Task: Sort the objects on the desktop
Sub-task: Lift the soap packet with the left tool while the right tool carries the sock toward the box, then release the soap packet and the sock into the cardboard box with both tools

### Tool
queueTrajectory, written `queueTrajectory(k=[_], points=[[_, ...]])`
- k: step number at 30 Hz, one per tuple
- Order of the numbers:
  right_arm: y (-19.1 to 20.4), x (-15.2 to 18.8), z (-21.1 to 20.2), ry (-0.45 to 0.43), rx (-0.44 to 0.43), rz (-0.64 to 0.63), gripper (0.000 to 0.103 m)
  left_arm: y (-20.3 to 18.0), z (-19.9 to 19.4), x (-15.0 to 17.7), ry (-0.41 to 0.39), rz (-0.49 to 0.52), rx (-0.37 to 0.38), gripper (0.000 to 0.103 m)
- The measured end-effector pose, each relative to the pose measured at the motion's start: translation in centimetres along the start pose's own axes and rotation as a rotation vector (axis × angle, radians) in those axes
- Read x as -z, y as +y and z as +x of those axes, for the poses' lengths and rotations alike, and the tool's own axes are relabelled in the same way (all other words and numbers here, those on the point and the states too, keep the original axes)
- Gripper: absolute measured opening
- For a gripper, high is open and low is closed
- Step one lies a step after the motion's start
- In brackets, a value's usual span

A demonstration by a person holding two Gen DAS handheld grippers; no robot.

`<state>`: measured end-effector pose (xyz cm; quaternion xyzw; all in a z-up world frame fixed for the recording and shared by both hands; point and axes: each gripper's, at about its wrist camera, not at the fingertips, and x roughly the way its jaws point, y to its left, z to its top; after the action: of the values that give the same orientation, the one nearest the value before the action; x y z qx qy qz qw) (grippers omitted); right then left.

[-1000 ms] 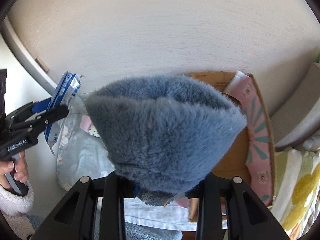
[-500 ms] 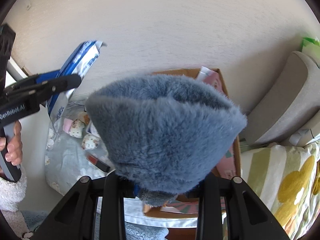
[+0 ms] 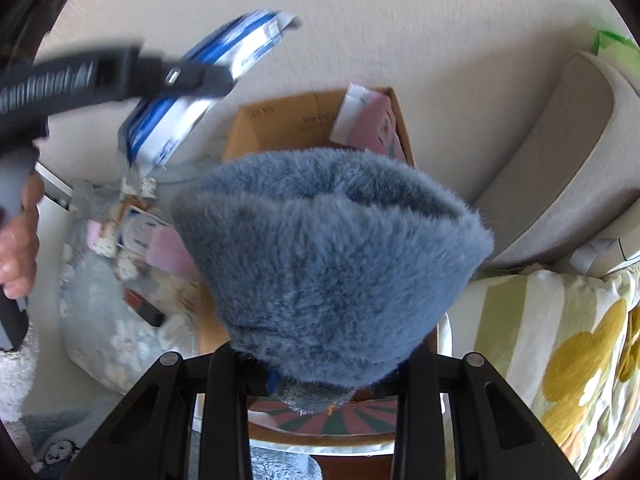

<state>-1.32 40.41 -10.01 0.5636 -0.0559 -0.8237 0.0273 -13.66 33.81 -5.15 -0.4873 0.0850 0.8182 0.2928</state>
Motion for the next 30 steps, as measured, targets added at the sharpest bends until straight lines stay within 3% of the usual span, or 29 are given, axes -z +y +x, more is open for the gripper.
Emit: queueTrajectory(k=[6,12,26,29,30], points=[[-0.4,0.6,2.8,0.069,-0.039,0.006,0.029,-0.7,5.0,0.0,0.106,-0.033,-0.002,0.058],[-0.1,0.9,4.6,0.134,-0.034,-0.033,0.029,-0.8,6.9,0.3,0.174,-0.021,-0.016,0.058],[-0.5,1.1,5.0,0.155,-0.039,-0.057,0.029,-2.1,7.6,-0.3,0.182,0.0,-0.034,0.058],[-0.3,1.2,5.1,0.156,-0.032,-0.06,0.032,-2.3,7.6,-0.6,0.176,-0.007,-0.022,0.064],[-0.3,1.1,5.1,0.156,-0.027,-0.06,0.036,-2.4,7.5,-0.9,0.172,-0.008,-0.022,0.079]])
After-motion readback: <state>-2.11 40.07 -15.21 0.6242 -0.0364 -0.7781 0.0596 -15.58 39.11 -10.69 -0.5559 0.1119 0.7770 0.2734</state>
